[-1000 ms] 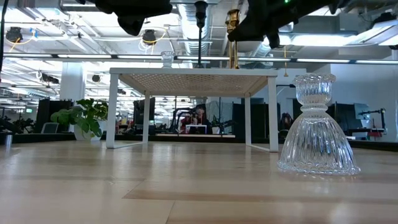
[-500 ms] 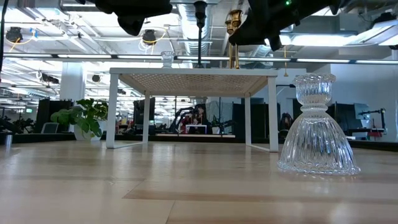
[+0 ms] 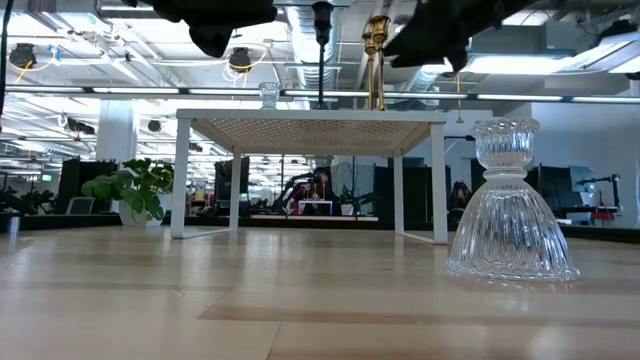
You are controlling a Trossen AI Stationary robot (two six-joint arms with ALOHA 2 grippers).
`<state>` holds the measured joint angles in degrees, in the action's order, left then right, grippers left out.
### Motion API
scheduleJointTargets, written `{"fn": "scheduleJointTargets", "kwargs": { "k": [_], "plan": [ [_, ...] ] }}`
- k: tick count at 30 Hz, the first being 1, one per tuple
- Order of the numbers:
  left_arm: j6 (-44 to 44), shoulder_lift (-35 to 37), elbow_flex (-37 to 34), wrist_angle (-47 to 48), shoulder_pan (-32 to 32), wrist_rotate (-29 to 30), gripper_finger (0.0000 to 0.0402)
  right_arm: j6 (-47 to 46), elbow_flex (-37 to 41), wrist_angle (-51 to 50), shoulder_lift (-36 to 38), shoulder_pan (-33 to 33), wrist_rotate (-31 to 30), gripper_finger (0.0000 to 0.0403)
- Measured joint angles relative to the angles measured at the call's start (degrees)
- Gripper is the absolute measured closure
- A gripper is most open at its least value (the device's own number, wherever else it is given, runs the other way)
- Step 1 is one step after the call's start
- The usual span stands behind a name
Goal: Pick & Place candle stick holders
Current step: Put the glass candle holder aligned with the other glass candle holder on the shelf
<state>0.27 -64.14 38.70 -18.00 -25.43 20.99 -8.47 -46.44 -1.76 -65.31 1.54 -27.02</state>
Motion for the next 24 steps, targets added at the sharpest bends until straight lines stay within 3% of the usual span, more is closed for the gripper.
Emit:
{"fn": "scheduleJointTargets", "kwargs": {
  "k": [4,9,14,18,24],
  "plan": [
    [0.0,0.0,0.0,0.0,0.0,0.0,0.0325,-3.0,0.0,-10.2,4.6,0.5,0.1,0.0187],
    [0.0,0.0,0.0,2.7,-2.0,0.0,0.0325,-9.3,0.0,-19.9,10.6,4.2,2.9,0.0181],
    [0.0,0.0,0.0,4.5,-6.5,0.0,0.0325,-14.0,0.0,-23.3,14.5,11.7,3.9,0.0204],
    [0.0,-1.5,0.0,4.2,-8.8,2.4,0.0325,-14.1,0.0,-22.9,15.2,18.3,1.2,0.0232],
    [-0.2,-12.9,0.0,-4.7,-7.7,4.1,0.0325,-14.1,0.0,-23.2,15.1,25.4,-7.9,0.0277]
  ]
}}
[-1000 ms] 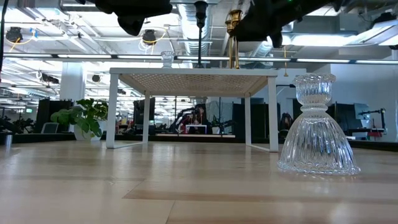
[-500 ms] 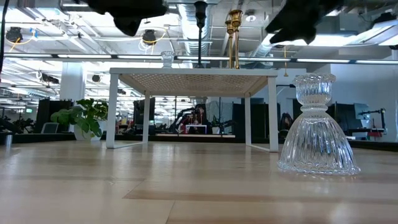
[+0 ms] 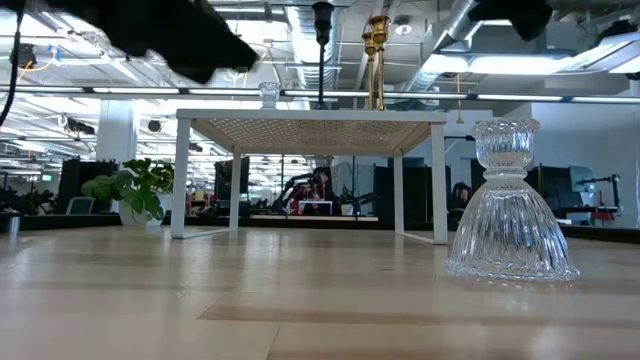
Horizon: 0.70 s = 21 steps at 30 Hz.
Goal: Pick & Place candle stick holders
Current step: Put the glass candle holder aligned with the other glass candle holder on the shelf
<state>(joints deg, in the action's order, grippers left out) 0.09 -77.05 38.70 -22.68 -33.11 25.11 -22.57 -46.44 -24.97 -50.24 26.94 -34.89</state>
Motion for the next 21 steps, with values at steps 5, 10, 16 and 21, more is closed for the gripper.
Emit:
{"fn": "scheduleJointTargets", "kwargs": {
  "k": [5,10,16,21],
  "plan": [
    [-7.0,-10.5,0.0,-17.2,2.0,-0.1,0.0325,0.0,0.0,0.1,0.0,3.0,-1.6,0.0303],
    [-7.2,-16.1,0.0,-26.0,5.5,-7.0,0.0325,0.0,0.0,0.2,0.0,4.6,-1.6,0.0315],
    [-3.4,-21.8,3.1,-30.6,11.4,-22.7,0.0325,0.0,0.0,0.3,-0.3,4.5,-1.7,0.0320],
    [-3.0,-26.2,7.4,-30.5,13.7,-25.0,0.0325,0.0,0.0,0.2,-0.4,4.5,-3.1,0.0321]
  ]
}}
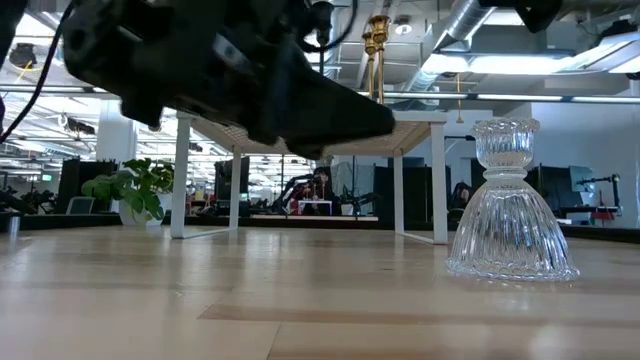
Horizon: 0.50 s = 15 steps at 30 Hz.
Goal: Pick & Place candle stick holders
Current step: Put the glass candle holder aligned with the other glass candle holder on the shelf
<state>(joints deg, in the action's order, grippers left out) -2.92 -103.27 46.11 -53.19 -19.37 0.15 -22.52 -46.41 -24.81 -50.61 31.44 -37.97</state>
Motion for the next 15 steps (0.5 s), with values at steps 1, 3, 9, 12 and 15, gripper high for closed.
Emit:
{"fn": "scheduleJointTargets", "kwargs": {
  "k": [1,3,9,12,15],
  "plan": [
    [0.0,-0.7,0.7,0.0,0.3,0.0,0.0325,0.0,0.0,0.0,0.0,0.0,-0.2,0.0321],
    [0.0,-2.0,1.6,-0.2,0.8,0.1,0.0325,0.0,0.0,0.0,0.0,0.0,-0.2,0.0321],
    [0.0,-4.5,3.9,0.0,1.1,-0.4,0.0306,0.4,0.0,0.0,0.0,0.0,-0.2,0.0321],
    [0.0,-6.1,6.5,0.0,1.2,-2.5,0.0282,0.4,0.0,0.0,0.0,0.0,-1.0,0.0321],
    [0.1,-8.1,9.2,0.0,1.1,-3.4,0.0248,0.5,0.0,0.2,0.0,0.0,-1.1,0.0321]
  ]
}}
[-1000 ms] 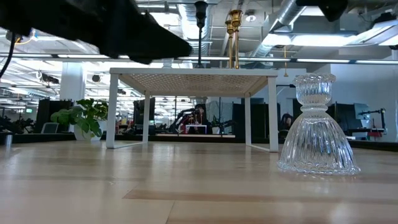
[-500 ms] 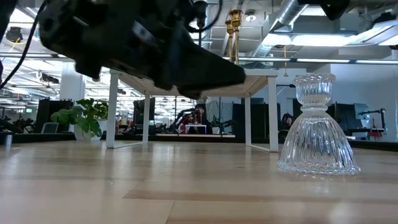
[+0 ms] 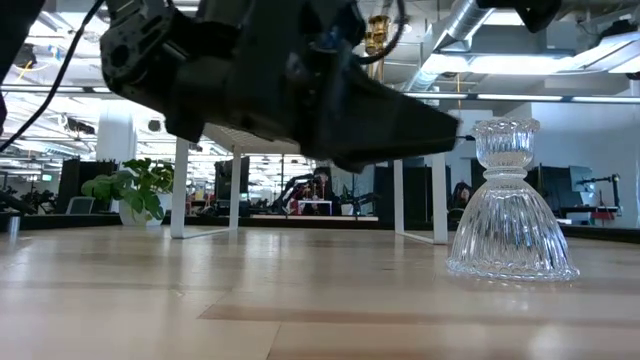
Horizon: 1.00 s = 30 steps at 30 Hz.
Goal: Pick & Place candle stick holders
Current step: Put the glass candle holder aligned with the other glass candle holder on the shelf
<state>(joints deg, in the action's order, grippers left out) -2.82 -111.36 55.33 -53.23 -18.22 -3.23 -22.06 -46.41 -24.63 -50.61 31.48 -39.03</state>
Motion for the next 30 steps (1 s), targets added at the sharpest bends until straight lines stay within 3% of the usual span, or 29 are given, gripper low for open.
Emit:
{"fn": "scheduleJointTargets", "kwargs": {
  "k": [7,12,30],
  "plan": [
    [3.1,-4.2,4.1,0.4,1.2,0.2,0.0151,0.0,0.0,0.0,0.0,0.0,0.0,0.0321],
    [3.3,-4.8,6.7,0.0,1.3,0.1,0.0105,0.0,0.0,-0.1,0.0,0.0,0.0,0.0321],
    [6.1,-4.9,7.8,1.6,1.3,-1.3,0.0088,0.0,0.0,0.0,0.0,0.0,0.0,0.0321]
  ]
}}
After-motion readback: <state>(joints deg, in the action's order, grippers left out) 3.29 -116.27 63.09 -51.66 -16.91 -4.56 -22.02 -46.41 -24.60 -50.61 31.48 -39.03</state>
